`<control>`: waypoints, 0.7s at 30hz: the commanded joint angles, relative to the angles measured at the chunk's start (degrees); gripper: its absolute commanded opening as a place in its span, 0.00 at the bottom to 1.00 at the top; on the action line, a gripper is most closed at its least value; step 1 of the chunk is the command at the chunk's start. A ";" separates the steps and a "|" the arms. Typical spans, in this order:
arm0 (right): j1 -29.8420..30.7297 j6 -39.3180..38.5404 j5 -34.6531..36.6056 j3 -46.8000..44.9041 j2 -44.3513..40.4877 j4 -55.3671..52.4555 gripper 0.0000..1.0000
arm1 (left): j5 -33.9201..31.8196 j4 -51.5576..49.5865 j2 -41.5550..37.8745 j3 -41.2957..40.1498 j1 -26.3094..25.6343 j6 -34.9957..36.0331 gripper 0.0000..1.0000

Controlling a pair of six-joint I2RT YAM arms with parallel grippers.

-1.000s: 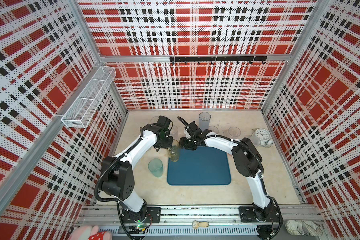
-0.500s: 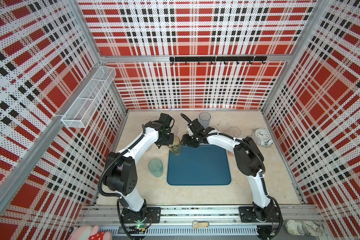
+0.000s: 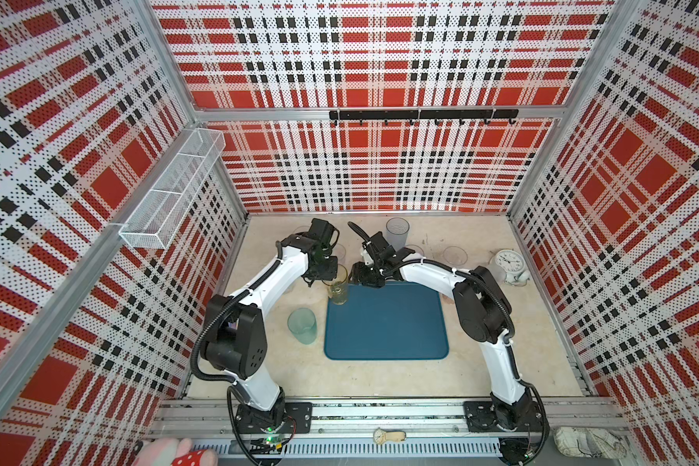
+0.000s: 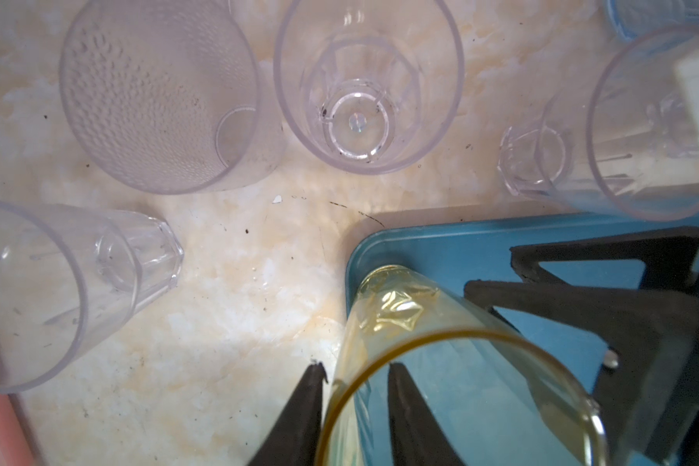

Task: Place the glasses into the tray
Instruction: Place the glass on the tray.

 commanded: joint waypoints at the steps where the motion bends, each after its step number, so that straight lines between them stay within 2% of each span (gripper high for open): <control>1: 0.19 -0.70 0.52 0.65 -2.50 -0.54 0.59 | 0.54 0.87 -0.50 2.45 -0.31 0.13 0.38; 8: -0.91 -1.86 2.04 0.73 -5.24 -2.35 0.60 | 0.92 0.86 -2.65 3.05 -0.22 -0.06 0.46; 15: -1.42 -2.06 2.79 0.70 -7.24 -3.26 0.60 | 0.86 0.77 -3.66 3.07 -0.07 -0.19 0.47; 21: -4.17 -4.51 4.29 1.46 -12.10 -6.20 0.60 | 0.45 -2.06 -6.65 7.61 0.05 -0.10 0.47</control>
